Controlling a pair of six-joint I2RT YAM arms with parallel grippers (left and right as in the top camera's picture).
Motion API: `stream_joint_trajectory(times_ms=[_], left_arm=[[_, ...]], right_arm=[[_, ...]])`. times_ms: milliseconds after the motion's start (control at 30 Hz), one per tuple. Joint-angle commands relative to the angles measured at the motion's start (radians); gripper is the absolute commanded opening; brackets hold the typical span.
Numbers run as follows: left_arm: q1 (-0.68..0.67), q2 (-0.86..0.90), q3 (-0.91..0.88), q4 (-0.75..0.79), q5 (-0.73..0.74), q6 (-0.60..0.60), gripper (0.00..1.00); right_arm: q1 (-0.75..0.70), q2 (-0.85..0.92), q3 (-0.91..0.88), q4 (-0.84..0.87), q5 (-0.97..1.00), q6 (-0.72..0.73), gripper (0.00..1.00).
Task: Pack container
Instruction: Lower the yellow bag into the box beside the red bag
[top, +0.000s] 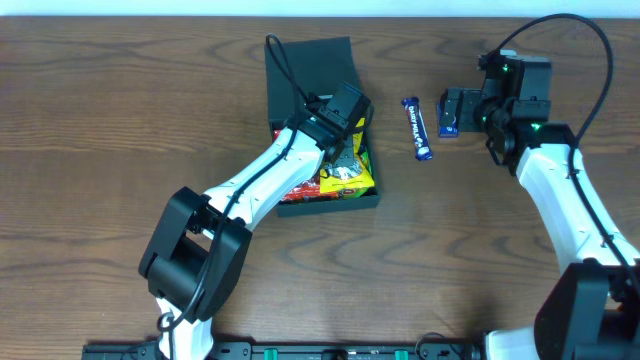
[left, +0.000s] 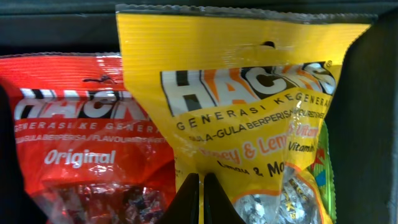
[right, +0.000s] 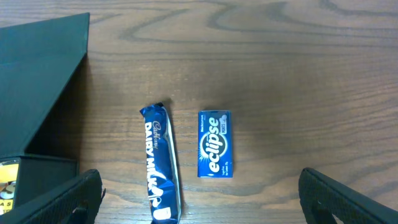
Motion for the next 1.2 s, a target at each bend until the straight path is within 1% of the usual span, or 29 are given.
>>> stream_joint_trajectory(times_ms=[0,200,533,767,900,1167], left_arm=[[-0.002,0.011,0.001,0.006,0.089,0.032,0.06],[-0.002,0.011,0.001,0.006,0.197,0.107,0.06],[0.003,0.003,0.005,-0.026,0.192,0.128,0.06],[0.025,-0.089,0.051,-0.032,0.158,0.156,0.06],[0.023,-0.131,0.056,0.017,0.156,0.212,0.06],[0.021,-0.065,0.051,0.021,0.161,0.214,0.06]], right_arm=[[-0.013,0.001,0.011,-0.001,0.003,0.011,0.99],[-0.013,0.001,0.011,0.0,0.003,0.012,0.99],[-0.013,0.001,0.011,-0.001,0.003,0.012,0.99],[-0.013,0.001,0.011,-0.001,0.003,0.012,0.99],[-0.013,0.001,0.011,0.0,0.003,0.012,0.99],[-0.013,0.001,0.011,0.0,0.003,0.012,0.99]])
